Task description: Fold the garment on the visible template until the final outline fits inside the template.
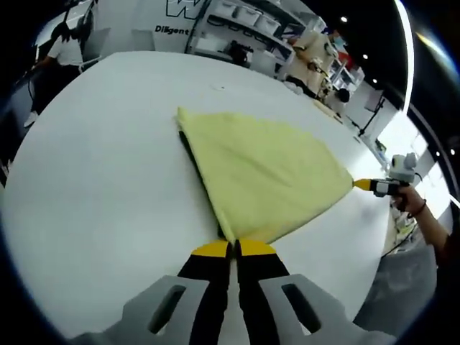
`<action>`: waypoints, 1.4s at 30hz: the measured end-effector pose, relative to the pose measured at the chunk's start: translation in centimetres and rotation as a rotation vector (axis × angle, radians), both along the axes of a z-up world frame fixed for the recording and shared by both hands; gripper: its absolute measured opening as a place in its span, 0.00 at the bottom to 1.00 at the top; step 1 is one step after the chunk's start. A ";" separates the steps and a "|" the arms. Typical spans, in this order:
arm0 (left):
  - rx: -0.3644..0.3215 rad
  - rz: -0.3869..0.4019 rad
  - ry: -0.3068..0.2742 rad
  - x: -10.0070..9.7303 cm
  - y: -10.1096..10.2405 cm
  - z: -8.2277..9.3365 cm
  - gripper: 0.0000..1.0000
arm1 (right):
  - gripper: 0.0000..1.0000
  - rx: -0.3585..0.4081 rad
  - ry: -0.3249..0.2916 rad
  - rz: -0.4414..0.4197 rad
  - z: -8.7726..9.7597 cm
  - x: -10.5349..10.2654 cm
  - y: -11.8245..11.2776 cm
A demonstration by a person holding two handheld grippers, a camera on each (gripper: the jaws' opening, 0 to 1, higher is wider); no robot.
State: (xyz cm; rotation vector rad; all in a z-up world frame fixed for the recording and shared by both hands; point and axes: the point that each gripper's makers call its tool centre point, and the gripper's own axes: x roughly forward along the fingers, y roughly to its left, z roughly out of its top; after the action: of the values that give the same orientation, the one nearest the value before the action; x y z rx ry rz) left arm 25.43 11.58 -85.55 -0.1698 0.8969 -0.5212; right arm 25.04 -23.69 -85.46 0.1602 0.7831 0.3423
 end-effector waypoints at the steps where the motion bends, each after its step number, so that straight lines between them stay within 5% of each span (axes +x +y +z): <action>1: 0.010 -0.010 -0.003 -0.1 0.1 0.0 0.00 | 0.00 -0.004 0.002 0.006 0.0 -0.1 0.1; 22: 0.074 -0.084 0.013 -2.1 1.2 -0.6 0.00 | 0.00 -0.011 0.017 0.099 0.0 -3.3 1.2; 42: 0.099 -0.090 0.024 -3.1 1.4 -0.5 0.00 | 0.00 -0.118 0.019 0.170 0.1 -4.5 1.8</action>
State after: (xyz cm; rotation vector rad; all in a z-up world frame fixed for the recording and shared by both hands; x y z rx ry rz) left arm 22.33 12.98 -86.08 -0.0466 0.9550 -0.5577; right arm 20.50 -21.84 -85.35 -0.0142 0.8351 0.4551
